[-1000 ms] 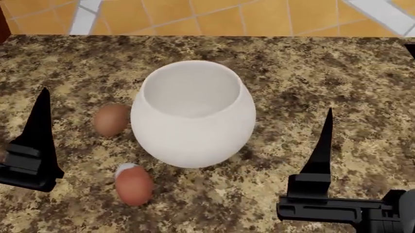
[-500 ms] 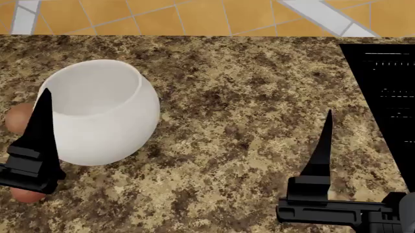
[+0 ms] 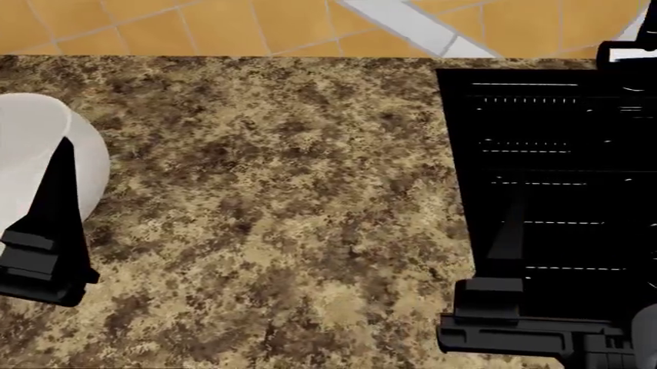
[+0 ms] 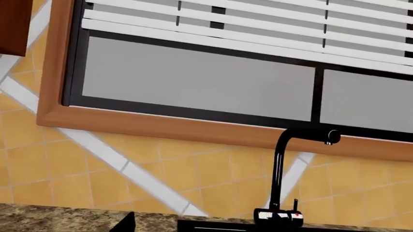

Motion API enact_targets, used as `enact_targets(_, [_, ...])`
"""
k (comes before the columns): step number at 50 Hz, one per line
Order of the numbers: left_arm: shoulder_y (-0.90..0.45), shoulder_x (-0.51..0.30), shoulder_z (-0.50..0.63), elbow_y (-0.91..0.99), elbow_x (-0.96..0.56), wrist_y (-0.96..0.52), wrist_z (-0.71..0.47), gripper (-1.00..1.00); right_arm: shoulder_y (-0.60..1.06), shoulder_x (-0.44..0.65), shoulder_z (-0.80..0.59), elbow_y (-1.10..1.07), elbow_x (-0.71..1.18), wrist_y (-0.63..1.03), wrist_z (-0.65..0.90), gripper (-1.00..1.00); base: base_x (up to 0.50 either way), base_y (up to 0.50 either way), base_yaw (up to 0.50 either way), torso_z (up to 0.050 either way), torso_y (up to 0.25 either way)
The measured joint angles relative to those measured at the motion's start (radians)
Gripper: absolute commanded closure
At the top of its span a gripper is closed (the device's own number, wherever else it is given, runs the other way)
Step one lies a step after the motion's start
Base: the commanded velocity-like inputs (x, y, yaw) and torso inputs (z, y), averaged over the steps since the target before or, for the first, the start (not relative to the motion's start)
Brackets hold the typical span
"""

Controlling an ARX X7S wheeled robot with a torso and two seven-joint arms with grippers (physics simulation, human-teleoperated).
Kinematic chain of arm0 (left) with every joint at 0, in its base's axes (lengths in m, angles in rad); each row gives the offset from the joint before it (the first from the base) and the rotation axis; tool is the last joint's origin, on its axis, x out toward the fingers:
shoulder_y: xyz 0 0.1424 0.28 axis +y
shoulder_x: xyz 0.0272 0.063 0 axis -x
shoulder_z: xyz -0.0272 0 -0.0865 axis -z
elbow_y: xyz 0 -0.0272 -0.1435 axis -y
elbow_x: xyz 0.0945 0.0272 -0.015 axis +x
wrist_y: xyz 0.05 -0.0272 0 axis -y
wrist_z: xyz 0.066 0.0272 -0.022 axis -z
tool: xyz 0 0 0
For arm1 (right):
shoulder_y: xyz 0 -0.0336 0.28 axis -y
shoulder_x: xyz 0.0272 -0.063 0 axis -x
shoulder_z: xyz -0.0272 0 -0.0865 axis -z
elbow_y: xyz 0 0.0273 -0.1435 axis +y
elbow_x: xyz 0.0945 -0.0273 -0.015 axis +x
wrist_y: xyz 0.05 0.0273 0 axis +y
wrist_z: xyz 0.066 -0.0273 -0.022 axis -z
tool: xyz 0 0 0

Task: Place the eggs and milk next to the bowl.

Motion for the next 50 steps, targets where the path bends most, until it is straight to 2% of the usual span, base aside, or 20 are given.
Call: enact_targets(50, [0.01,-0.002,0.009,-0.01,0.007,0.028,0.003,-1.0,-0.014,-0.005,0.005,-0.006,0.003,-0.002,-0.004,-1.0,-0.15,-0.49,0.0,0.0,0.0])
